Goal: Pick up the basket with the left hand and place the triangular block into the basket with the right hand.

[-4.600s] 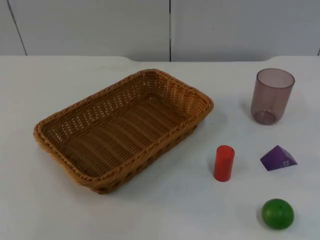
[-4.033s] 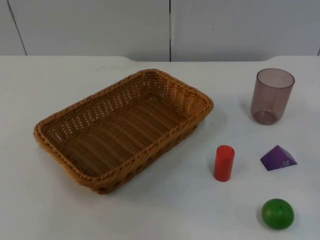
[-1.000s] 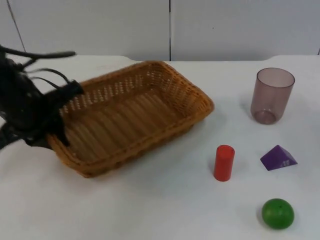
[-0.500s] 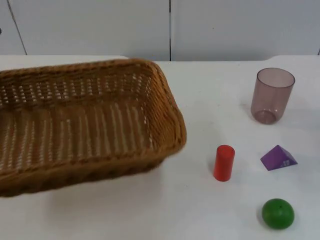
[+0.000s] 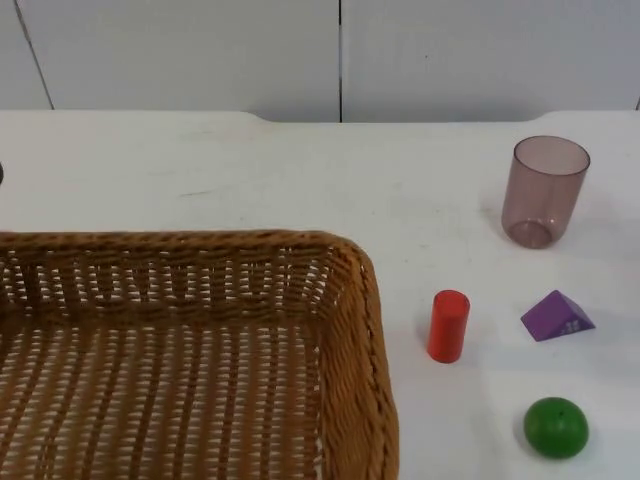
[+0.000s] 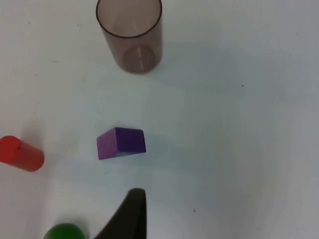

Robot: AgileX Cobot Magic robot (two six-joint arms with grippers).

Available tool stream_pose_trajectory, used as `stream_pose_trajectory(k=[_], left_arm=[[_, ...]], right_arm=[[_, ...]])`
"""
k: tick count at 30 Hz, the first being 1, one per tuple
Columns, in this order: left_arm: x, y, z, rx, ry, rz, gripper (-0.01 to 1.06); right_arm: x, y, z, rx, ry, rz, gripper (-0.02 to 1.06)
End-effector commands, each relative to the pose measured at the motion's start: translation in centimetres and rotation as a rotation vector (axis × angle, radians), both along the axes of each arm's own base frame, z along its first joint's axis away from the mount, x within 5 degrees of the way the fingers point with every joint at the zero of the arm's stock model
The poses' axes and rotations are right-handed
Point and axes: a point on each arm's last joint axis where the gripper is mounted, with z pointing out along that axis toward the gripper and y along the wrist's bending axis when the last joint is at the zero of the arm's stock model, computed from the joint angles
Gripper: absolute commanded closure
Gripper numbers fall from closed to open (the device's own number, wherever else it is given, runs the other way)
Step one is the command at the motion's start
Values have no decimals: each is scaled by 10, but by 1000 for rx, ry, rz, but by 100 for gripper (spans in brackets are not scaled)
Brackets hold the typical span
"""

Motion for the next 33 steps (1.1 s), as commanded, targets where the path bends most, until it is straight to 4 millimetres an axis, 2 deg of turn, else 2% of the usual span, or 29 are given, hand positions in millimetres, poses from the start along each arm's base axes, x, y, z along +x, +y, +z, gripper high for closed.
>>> stream_pose_trajectory(k=[1,14,17,20,21,23,26,27,30,33], left_arm=[[1,-4,5,-46,-36,12,105],[2,-6,5,-64,-44,7,105],[2,-6,5,-65,-44,8,105],[2,-6,5,-67,-43,9,105],[2,-6,5,-67,-43,9,105],[2,-6,5,-67,-43,9,105],[2,-6,6,-70,-44,11,105],[2,-6,6,-70,-44,11,105],[2,-6,6,-70,-46,16,105],[2,-6,6,-70,-46,16,105]], right_arm=[[1,-1,3,-3,-12,-3,-1],[0,-1,3,-38,-11,39,-1],[1,0,2,-51,-8,68,-1],[5,6,-6,-60,59,171,0],[10,9,-9,-55,127,219,1],[12,10,-10,-56,147,234,1],[34,13,-16,-71,234,285,7],[34,13,-16,-71,234,285,7],[52,29,-33,-131,305,414,11],[63,44,-47,-224,284,533,13]])
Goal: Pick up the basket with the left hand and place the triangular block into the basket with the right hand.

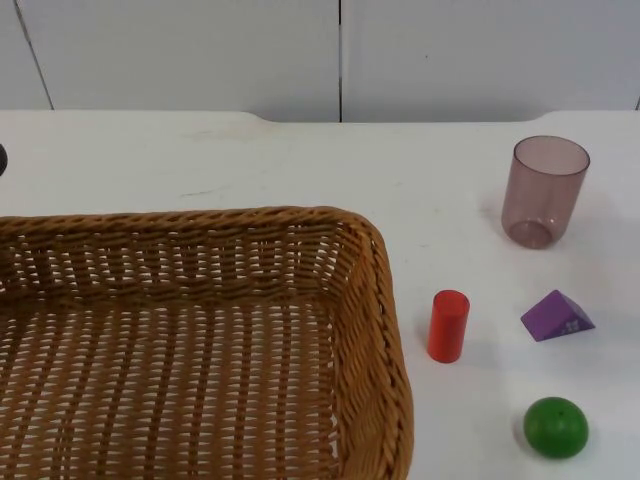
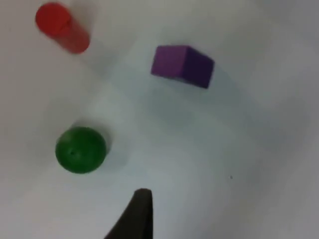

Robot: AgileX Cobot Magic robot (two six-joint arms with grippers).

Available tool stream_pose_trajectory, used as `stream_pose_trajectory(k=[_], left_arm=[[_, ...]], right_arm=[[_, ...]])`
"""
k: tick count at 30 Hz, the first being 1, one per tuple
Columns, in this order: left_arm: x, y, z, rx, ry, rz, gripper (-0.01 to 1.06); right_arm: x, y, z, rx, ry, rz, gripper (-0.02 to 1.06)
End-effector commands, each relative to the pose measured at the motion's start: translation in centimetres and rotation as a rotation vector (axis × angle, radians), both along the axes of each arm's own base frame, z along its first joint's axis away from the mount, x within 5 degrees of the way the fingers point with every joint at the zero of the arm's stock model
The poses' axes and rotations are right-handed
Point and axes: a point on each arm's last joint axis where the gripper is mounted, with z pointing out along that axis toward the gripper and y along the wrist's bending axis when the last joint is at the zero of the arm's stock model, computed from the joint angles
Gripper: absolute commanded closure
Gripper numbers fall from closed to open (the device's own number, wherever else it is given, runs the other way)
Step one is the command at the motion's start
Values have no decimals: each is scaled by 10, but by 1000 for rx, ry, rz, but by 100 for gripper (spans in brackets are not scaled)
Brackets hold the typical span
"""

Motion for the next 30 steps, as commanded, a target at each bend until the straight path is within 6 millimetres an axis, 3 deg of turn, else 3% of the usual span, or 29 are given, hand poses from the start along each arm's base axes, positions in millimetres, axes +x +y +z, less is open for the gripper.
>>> stream_pose_trajectory(k=[1,7,11,15,22,30], left_arm=[[0,-3,4,-35,-12,17,105],[-1,-4,5,-46,-5,20,105],[0,-4,5,-49,-11,27,105],[0,-5,5,-54,-10,35,105],[0,-6,6,-75,-1,45,105],[0,-6,6,-75,0,44,105]], right_arm=[[14,13,-10,-58,-52,131,13],[51,32,-28,-86,-7,214,15],[69,36,-55,-134,80,326,29],[84,40,-70,-183,46,486,33],[119,49,-72,-245,-19,689,33],[130,64,-73,-244,21,813,33]])
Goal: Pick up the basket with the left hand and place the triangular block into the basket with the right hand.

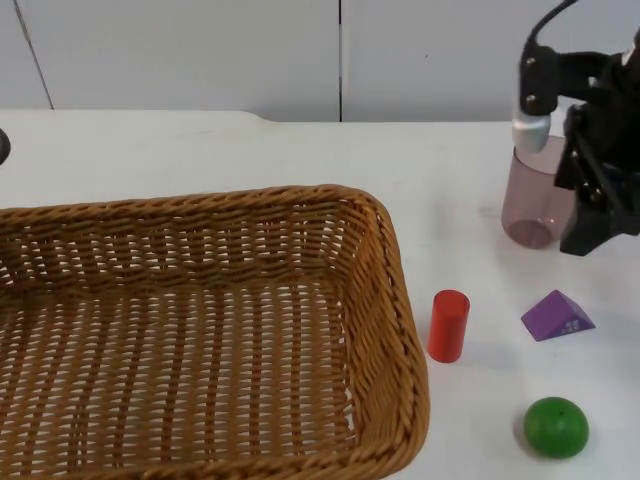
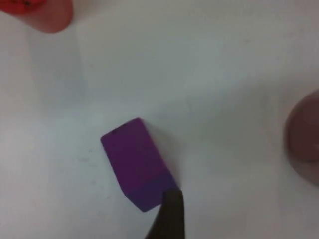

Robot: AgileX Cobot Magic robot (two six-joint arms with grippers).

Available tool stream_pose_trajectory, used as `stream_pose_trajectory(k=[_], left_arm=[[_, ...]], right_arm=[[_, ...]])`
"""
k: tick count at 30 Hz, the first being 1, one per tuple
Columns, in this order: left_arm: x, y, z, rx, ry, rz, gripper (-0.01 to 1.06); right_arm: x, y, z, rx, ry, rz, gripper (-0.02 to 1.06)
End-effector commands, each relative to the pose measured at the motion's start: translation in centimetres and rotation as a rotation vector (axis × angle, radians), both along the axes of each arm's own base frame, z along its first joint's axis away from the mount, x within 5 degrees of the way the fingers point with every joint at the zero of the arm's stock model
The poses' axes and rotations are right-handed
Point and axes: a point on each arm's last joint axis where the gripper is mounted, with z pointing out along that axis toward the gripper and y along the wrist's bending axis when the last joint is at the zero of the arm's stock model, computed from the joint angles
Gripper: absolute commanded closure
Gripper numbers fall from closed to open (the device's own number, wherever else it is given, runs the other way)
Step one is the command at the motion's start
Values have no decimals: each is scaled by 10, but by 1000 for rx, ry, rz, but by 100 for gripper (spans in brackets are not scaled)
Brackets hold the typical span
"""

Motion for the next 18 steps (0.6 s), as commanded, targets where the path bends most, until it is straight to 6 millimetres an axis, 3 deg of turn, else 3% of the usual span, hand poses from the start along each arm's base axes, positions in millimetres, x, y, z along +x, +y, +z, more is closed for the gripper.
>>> stream_pose_trajectory(k=[1,18], left_arm=[[-2,-4,5,-43,6,14,105],[-2,-4,5,-43,4,16,105]], right_arm=[[-3,8,3,-8,12,65,33],[-10,14,-1,-52,58,200,33]])
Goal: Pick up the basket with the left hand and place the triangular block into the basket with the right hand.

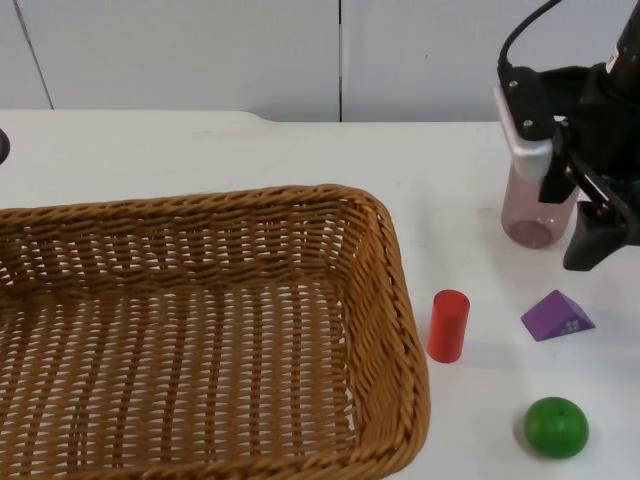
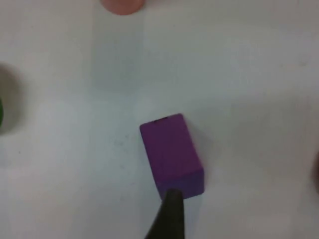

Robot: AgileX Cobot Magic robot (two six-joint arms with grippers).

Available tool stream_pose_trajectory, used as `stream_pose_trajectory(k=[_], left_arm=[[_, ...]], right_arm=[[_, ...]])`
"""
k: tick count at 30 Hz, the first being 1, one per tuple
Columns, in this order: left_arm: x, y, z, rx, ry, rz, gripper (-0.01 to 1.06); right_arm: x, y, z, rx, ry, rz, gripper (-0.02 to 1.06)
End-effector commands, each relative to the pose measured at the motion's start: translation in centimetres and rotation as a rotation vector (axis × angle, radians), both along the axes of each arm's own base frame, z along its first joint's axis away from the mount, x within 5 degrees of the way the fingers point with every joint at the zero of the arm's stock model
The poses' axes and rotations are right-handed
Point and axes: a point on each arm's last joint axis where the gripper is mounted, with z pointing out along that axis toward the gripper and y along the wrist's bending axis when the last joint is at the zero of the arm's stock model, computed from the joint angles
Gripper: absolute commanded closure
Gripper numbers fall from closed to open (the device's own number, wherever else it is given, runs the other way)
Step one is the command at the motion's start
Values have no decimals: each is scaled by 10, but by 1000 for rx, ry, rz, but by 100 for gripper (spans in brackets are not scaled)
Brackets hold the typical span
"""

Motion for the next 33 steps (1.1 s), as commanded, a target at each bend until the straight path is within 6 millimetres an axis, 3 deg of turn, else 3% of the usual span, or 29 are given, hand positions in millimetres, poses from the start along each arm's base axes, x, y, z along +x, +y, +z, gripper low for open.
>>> stream_pose_trajectory(k=[1,12,25,28,33], left_arm=[[-1,-4,5,-40,0,18,105],[-1,-3,5,-39,-3,18,105],[-1,-3,5,-38,-5,16,105],[-1,-3,4,-36,-9,13,105],[0,-3,4,-31,-16,17,105]], right_arm=[[-1,2,-2,-3,25,15,33],[-16,5,-28,-26,16,107,36],[-13,3,-34,-43,-7,119,36],[-12,4,-54,-54,32,120,36],[-11,4,-69,-59,47,120,36]])
